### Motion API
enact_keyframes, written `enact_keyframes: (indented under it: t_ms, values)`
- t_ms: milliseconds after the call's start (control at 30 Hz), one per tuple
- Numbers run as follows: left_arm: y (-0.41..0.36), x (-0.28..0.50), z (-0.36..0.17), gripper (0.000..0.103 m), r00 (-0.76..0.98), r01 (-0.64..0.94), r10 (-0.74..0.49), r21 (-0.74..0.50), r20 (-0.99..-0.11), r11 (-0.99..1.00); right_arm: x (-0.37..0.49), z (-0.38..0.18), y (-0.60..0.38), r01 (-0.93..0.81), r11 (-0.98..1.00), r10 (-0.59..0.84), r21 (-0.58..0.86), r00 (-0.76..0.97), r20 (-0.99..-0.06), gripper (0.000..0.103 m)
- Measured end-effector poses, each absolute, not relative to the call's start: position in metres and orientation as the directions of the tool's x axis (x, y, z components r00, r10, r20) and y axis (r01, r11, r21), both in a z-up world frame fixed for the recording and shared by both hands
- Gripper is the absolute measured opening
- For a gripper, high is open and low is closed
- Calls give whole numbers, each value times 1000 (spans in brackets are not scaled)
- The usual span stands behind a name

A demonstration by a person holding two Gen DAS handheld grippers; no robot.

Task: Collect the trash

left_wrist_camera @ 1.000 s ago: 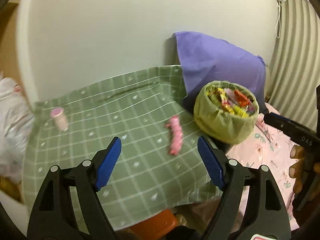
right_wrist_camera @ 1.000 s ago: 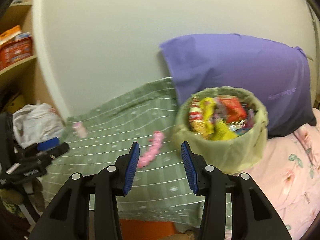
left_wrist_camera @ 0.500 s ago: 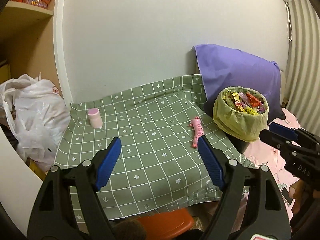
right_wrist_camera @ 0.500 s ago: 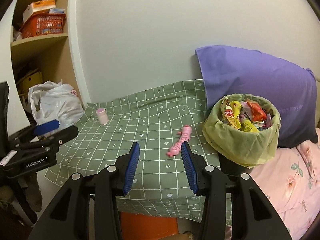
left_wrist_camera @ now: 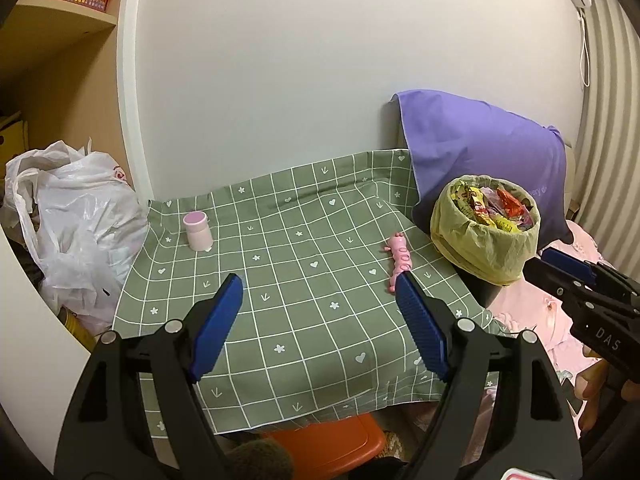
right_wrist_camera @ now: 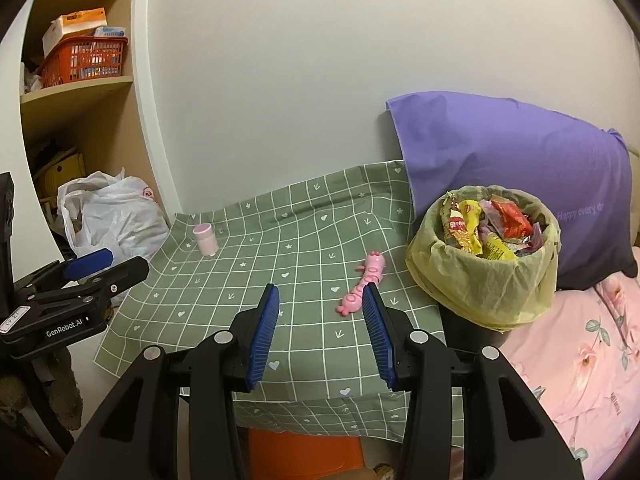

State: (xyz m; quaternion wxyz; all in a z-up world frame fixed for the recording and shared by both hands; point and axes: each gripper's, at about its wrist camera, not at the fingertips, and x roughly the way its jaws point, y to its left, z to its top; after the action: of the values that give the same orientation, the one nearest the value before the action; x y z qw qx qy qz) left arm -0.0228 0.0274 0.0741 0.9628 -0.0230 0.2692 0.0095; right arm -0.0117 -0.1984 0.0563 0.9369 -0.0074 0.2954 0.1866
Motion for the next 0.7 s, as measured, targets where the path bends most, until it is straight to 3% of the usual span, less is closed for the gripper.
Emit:
enact_keyframes:
  t_ms: [700]
  values:
    - [29, -23, 72, 75, 852, -36, 3, -52, -524, 998, -8, 51, -196, -340, 935, 338, 106, 753, -564, 41]
